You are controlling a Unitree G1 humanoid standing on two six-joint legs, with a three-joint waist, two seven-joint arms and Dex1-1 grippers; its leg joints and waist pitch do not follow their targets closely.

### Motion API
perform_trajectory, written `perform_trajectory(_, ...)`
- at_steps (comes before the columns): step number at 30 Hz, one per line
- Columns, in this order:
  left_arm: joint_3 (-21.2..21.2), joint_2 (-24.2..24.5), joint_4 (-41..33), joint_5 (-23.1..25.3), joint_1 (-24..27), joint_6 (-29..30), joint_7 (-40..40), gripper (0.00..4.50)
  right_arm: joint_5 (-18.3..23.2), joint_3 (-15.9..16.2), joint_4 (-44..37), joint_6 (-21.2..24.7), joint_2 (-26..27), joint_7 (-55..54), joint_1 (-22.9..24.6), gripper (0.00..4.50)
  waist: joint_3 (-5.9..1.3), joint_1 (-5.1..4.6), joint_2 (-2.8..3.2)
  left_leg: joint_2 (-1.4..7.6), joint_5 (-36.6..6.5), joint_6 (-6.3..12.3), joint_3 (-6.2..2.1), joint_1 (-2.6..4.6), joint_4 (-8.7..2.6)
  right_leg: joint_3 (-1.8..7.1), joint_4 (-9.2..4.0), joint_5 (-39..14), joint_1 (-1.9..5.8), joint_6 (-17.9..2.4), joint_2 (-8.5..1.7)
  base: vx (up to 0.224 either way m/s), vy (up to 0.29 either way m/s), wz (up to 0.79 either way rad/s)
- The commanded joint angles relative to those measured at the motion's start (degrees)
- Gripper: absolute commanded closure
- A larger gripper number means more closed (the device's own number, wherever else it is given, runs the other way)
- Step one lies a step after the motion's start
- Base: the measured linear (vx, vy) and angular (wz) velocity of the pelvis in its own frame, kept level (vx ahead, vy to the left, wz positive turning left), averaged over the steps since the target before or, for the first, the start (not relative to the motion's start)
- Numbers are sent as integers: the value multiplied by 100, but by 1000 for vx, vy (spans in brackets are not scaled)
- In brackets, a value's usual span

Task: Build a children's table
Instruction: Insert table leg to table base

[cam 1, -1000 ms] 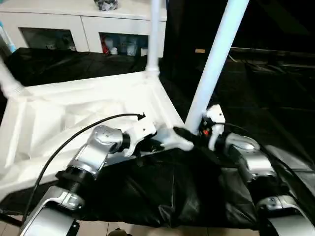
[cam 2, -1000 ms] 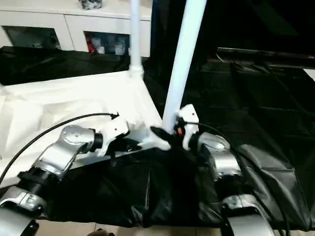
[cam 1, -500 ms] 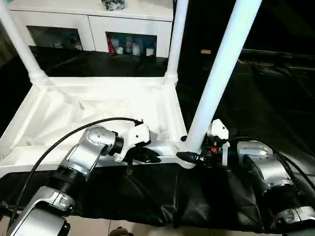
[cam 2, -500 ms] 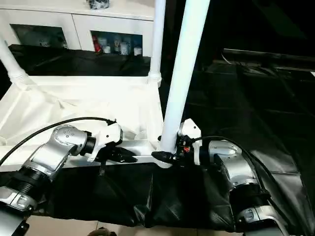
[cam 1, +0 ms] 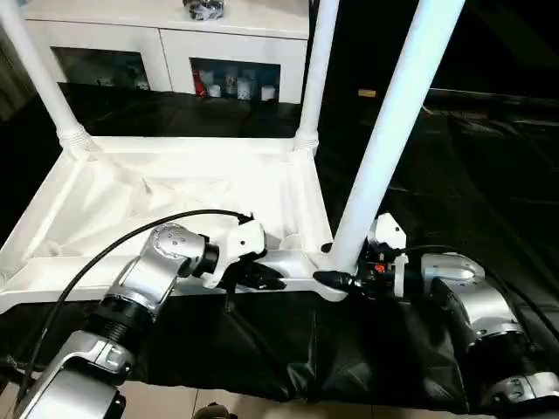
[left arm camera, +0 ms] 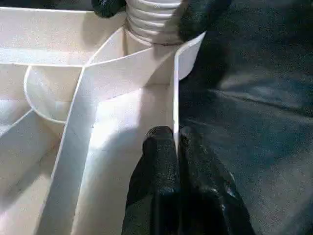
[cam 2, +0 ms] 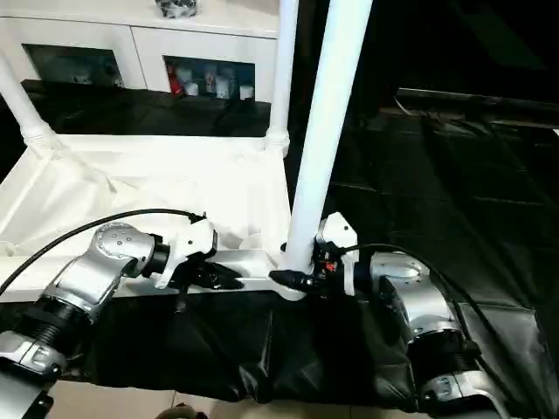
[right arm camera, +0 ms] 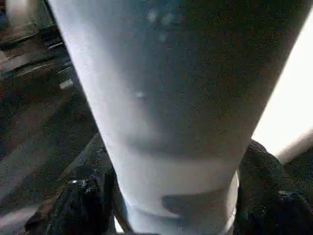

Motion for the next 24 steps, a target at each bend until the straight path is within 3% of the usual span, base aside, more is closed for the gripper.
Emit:
perform_trajectory(1,190,-591,211,-54,-373,31,956,450,-376,53,696,62,426,-1206,-210,177,-279,-64,15,364,-1217,-2,-134,105,-430,323,-489,-1032,221,-1334,-594,0,0,0)
perform_trajectory(3,213,-752,359,16,-457,67,1281,450,-430,-14,933,45,601,-1652,-318,177,-280,-84,6,359,-1269,-70,-131,110,-423,342,-526,-1332,219,-1216,-610,0,0,0)
perform_trajectory(5,232,-950,534,100,-558,107,1669,450,-470,-122,1221,19,826,-2226,-464,178,-275,-95,7,351,-1207,-12,-131,90,-428,346,-538,-1326,211,-1109,-593,0,0,0)
perform_trajectory(10,217,-1285,786,232,-691,116,2153,450,-506,-299,1684,-62,1200,-2984,-734,178,-305,-114,26,352,-1015,50,-131,71,-417,341,-496,-918,225,-1137,-584,0,0,0)
perform_trajectory(11,173,-1379,886,299,-732,38,2220,450,-539,-317,1851,-182,1322,-3062,-832,143,-306,-126,39,346,-1054,66,-127,71,-415,337,-497,-875,219,-1163,-581,0,0,0)
perform_trajectory(18,35,-1178,639,160,-535,-254,1548,450,-401,-282,1668,-264,1233,-2401,-784,66,-302,-125,38,361,-1088,187,-132,56,-424,338,-491,-726,242,-1196,-588,0,0,0)
perform_trajectory(24,-79,-877,357,28,-274,-503,829,450,-382,-86,1424,-517,822,-1339,-629,62,-299,-110,38,366,-919,377,-121,30,-400,332,-473,-500,259,-1278,-595,0,0,0)
